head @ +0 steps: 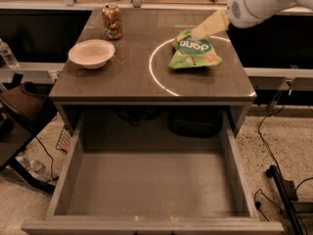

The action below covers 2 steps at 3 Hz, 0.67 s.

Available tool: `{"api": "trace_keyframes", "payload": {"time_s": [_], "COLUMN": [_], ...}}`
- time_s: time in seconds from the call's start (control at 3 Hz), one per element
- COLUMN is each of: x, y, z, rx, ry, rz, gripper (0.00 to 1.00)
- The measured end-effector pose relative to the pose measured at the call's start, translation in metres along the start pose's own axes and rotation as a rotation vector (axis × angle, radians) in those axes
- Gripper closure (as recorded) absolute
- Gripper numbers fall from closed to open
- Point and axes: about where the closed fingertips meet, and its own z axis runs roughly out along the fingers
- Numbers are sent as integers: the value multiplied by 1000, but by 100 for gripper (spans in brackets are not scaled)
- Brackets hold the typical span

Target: Place green jalapeno chip bag into top drawer

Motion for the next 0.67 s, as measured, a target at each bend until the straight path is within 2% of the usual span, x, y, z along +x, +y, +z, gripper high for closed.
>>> {"api": "trace_keyframes", "payload": {"time_s": [0.67], "x": [-4], "y": [8], "z": [56], "rx": [-37], "ry": [22], "rz": [5], "gripper": [0]}}
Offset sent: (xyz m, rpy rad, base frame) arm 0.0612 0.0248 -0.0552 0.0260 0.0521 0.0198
